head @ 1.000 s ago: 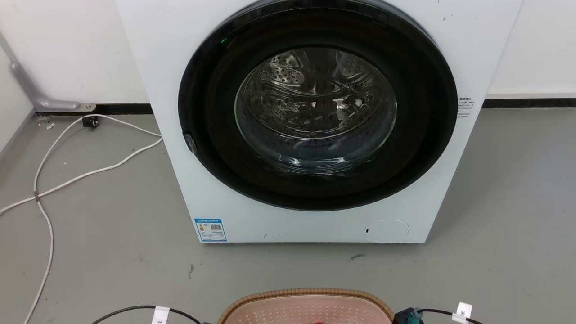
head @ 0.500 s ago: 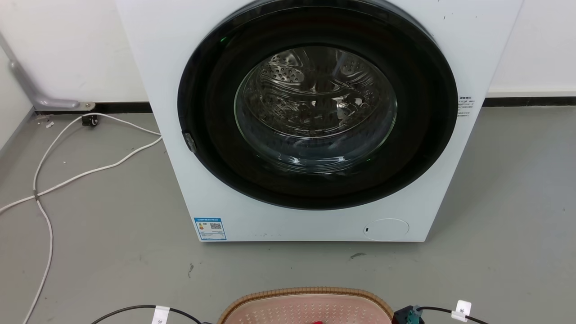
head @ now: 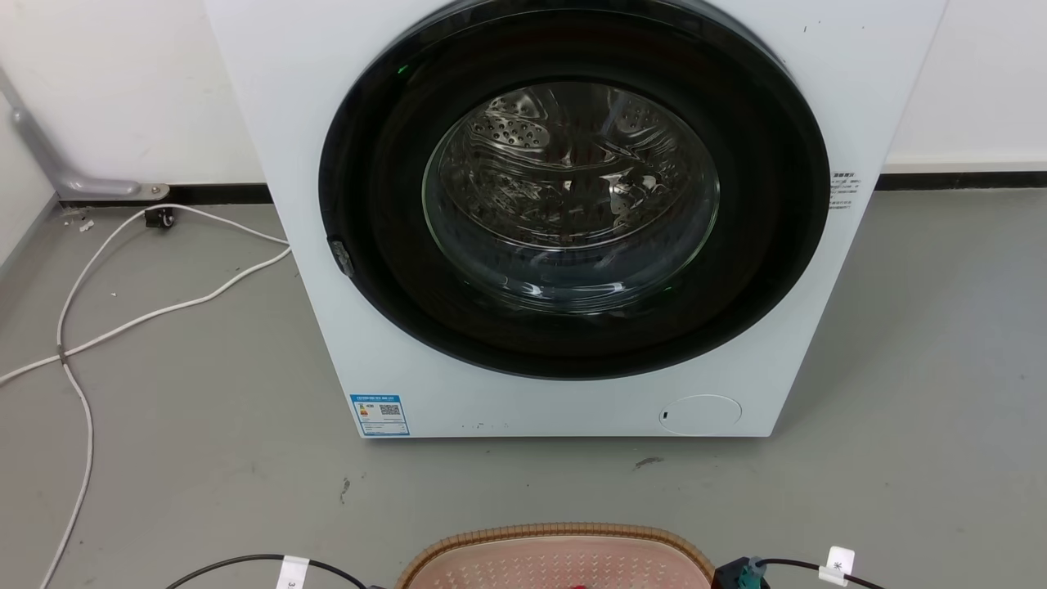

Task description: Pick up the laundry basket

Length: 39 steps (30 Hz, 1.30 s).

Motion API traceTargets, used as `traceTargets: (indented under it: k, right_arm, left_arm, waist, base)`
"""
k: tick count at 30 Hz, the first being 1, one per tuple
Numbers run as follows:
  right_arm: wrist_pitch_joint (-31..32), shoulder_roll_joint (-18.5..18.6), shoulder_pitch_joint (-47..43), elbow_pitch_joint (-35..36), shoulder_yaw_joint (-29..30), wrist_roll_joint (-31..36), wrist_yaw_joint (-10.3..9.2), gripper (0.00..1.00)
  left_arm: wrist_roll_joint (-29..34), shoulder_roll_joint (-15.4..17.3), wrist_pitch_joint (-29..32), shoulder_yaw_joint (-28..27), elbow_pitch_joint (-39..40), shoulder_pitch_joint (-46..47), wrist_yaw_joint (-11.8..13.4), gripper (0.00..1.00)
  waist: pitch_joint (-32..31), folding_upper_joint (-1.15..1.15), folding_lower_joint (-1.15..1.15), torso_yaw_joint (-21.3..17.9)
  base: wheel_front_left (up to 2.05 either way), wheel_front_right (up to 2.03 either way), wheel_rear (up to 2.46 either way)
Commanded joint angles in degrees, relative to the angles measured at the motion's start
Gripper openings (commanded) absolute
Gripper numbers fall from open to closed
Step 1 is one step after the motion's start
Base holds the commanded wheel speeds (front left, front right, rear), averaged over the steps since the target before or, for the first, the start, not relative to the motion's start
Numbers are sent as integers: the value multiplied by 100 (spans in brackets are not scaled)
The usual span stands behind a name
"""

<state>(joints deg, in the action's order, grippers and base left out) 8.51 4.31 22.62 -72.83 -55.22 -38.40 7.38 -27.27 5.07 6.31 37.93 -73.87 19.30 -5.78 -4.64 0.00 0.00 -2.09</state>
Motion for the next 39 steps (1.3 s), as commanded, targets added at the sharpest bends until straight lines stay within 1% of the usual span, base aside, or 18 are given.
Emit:
traceTargets:
  k: [1,19,39]
  right_arm:
    - [-10,47,51,-24,-95,7,20,0]
    - [8,78,54,-60,-329,-250,20,0]
    - [28,94,28,-89,-528,-433,20,0]
  left_arm:
    - [39,90,-17,43,8,103,37,0]
    - [-60,128,41,149,7,111,8,0]
    - [-140,148,41,257,7,74,30,0]
  waist:
    - [2,0,0,1]
    - [24,0,0,-5]
    - [-20,0,0,0]
  base:
    - [0,0,0]
    - [0,0,0]
    - [0,0,0]
